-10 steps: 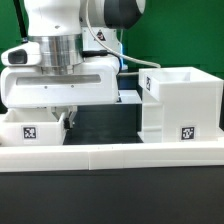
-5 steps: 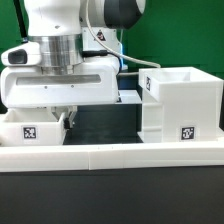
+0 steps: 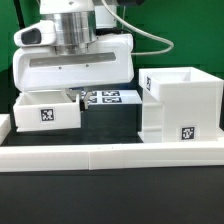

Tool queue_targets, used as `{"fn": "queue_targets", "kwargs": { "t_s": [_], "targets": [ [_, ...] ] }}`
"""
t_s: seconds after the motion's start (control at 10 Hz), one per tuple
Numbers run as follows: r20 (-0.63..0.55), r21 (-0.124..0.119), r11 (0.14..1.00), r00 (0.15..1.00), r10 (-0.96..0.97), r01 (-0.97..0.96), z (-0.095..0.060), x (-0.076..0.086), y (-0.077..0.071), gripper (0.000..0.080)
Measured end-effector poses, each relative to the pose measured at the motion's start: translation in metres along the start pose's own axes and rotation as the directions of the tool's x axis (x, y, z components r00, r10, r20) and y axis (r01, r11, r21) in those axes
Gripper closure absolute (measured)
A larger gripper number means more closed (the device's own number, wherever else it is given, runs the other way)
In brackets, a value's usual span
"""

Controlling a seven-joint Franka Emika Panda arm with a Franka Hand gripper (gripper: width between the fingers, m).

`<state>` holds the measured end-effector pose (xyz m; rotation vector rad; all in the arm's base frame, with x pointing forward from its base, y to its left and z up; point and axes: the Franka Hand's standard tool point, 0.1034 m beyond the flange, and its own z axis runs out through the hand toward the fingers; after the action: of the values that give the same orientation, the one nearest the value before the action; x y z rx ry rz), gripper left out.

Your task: Assemble drawer

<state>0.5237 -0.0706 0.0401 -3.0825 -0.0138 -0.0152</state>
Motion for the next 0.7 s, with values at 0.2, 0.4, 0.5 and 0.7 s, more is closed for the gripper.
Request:
{"fn": "queue_targets", "kwargs": {
  "t_s": [0.2,0.4,0.5,0.7],
  "targets": [
    [0.003,-0.005,0.993,0.993,-0.12,0.12,0.0,0.0,0.0,0.0757],
    [0.017,-0.016,0.936,0.936,-0.351,0.351,-0.003,0.006,-0.004,0.0757],
    [0.021,-0.016,0.886,0.886,-0.463,0.464,-0.005,0.012,-0.003,0.0757],
    [0.027,-0.017,0.823,0.823,-0.568,0.568,-0.003,0.01,-0.001,0.0757]
  ]
}}
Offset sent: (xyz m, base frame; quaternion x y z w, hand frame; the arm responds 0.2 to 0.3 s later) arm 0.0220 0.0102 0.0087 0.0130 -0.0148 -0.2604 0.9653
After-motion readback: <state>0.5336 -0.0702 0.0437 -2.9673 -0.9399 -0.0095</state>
